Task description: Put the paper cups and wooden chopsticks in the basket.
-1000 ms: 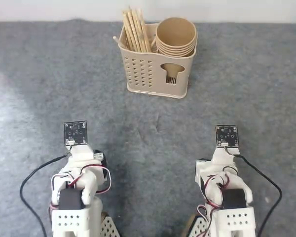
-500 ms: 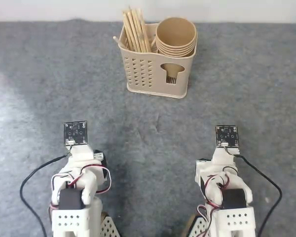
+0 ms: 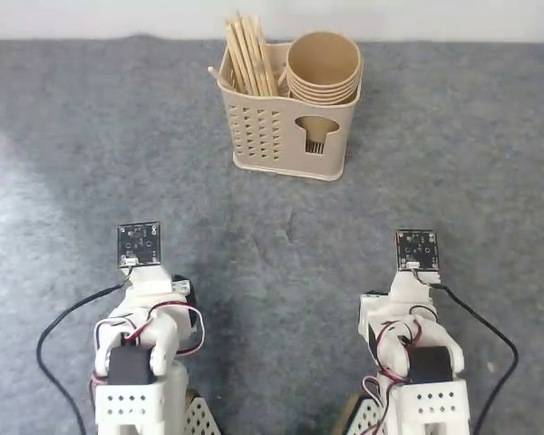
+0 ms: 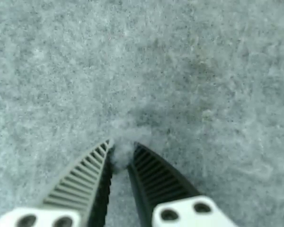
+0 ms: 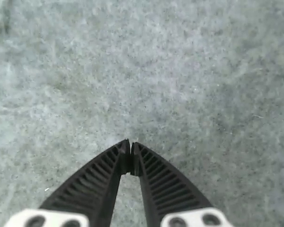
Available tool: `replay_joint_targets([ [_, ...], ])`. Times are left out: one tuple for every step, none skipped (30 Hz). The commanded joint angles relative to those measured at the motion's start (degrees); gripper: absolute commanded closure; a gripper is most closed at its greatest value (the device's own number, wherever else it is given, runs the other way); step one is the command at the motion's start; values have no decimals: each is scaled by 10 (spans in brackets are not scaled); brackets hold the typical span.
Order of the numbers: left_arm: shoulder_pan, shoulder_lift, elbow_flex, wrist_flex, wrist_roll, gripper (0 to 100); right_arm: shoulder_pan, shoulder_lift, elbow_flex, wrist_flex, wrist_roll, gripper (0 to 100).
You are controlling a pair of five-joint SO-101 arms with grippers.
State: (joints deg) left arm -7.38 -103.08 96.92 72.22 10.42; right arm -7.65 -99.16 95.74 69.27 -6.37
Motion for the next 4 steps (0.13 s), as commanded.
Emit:
replay_joint_targets([
  [-1,-14,-3,2,-4,988,3,-12,10,-11,-3,991],
  [-1,-14,-3,2,-4,988,3,-12,10,-11,-3,991],
  [-1,-14,-3,2,-4,988,3,-12,10,-11,-3,991],
  [-1,-14,-3,2,-4,988,3,-12,10,-11,-3,991],
])
